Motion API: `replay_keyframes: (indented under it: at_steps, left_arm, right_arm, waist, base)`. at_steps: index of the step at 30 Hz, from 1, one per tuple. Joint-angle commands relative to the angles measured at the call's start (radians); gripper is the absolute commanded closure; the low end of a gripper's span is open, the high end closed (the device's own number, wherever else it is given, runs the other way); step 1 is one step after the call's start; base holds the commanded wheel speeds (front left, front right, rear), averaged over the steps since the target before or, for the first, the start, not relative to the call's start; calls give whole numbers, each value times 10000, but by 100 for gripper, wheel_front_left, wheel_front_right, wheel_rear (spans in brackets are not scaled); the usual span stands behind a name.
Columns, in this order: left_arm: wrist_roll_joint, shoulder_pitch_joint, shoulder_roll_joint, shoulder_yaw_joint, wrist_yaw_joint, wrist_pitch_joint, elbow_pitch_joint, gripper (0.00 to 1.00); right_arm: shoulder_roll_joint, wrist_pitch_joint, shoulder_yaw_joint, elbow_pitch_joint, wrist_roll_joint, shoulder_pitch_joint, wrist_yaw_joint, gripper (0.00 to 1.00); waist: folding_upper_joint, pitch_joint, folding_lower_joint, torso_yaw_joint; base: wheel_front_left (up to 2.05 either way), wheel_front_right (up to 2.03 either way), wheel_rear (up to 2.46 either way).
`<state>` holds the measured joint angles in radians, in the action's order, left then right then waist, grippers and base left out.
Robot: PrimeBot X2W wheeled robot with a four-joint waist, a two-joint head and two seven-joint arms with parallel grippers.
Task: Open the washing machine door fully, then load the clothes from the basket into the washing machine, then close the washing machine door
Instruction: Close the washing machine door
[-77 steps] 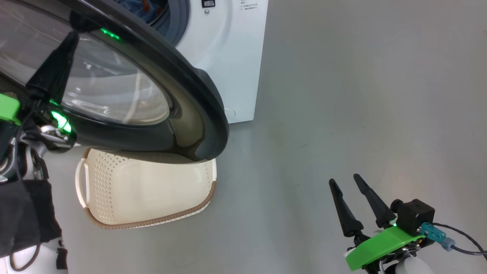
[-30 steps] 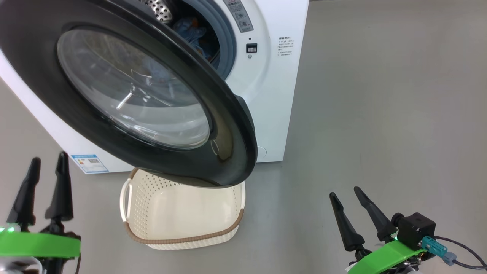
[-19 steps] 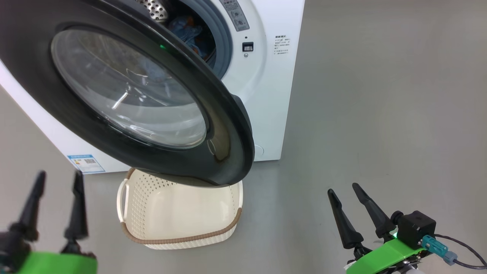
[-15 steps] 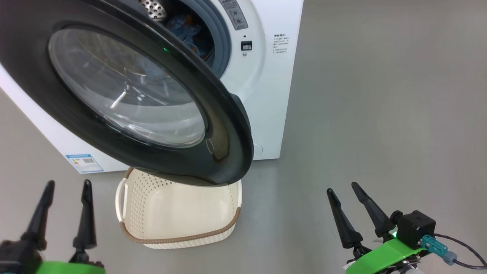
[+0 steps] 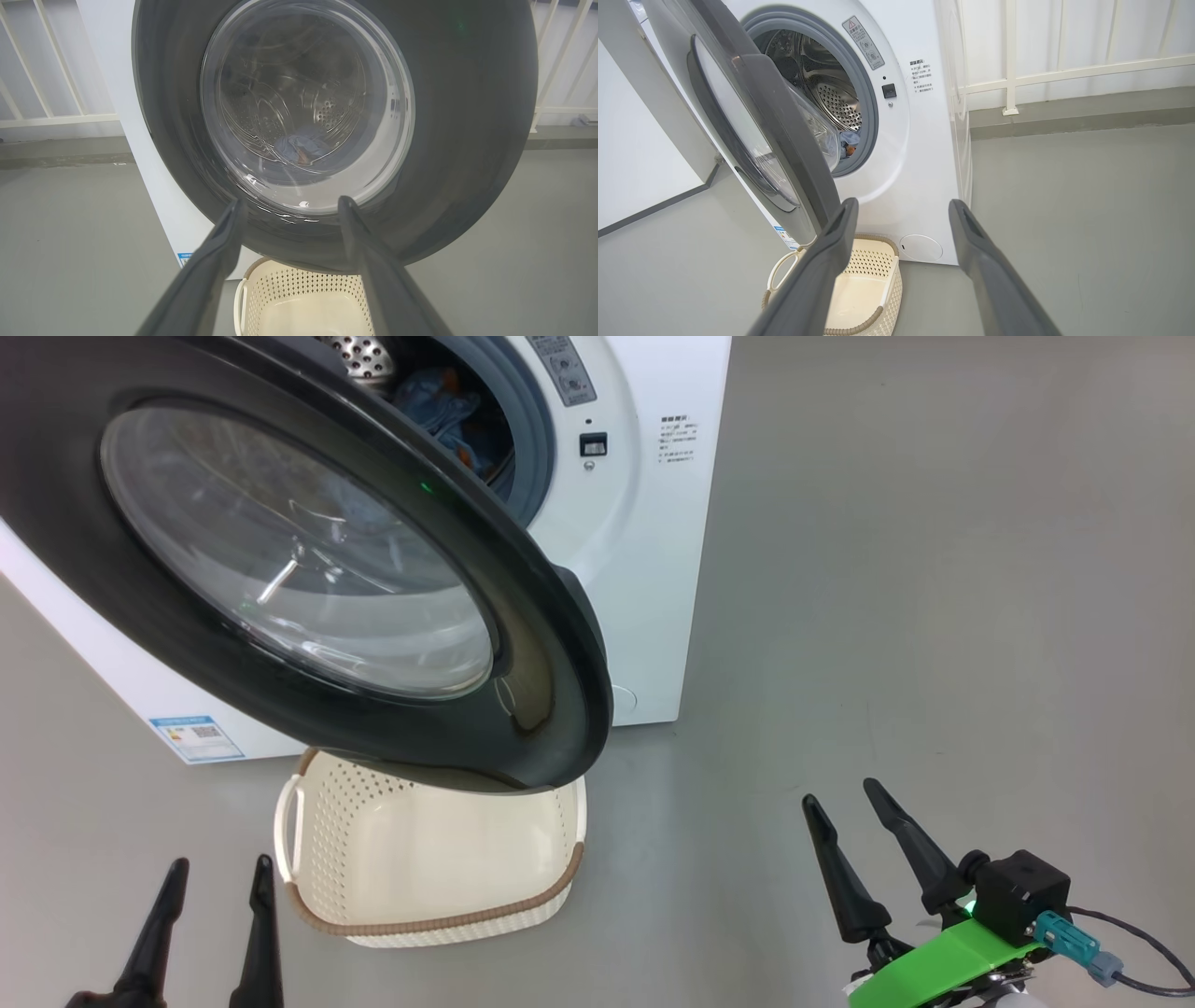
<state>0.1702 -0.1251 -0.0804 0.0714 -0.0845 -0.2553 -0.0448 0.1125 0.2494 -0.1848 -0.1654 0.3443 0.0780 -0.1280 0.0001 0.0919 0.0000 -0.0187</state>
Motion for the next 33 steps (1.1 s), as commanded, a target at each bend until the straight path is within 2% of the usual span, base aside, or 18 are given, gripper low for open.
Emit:
replay_keyframes:
  at_steps: [1,29,30,31,32,33]
  left_arm:
    - [-123,149,-61,380,-40,-64,-194,0]
    - [-453,291,279,778,-368,-64,-111,0]
    - [-455,288,282,779,-373,-64,-109,0]
    - [-454,284,284,783,-378,-64,-107,0]
    - [-454,279,286,783,-382,-64,-103,0]
    - [-456,278,288,780,-387,-64,-102,0]
  right_arm:
    - [13,124,-209,269,-107,-41,-27,0]
    - [-43,124,7,96,-223,-83,-27,0]
    - [-48,124,26,91,-225,-87,-27,22]
    - [-56,124,48,88,-232,-92,-27,68]
    - [-66,124,61,87,-238,-102,-27,100]
    - [-75,124,67,90,-242,-116,-27,100]
  waist:
    - [-1,-3,0,-9]
    - [-1,-52,0,44]
    - [-1,-65,0,43]
    - [-1,-76,0,43]
    - [-1,-85,0,45]
    - [-1,-92,0,50]
  base:
    - [0,0,0]
    - [0,0,0]
    - [0,0,0]
    - [0,0,0]
    - [0,0,0]
    - [0,0,0]
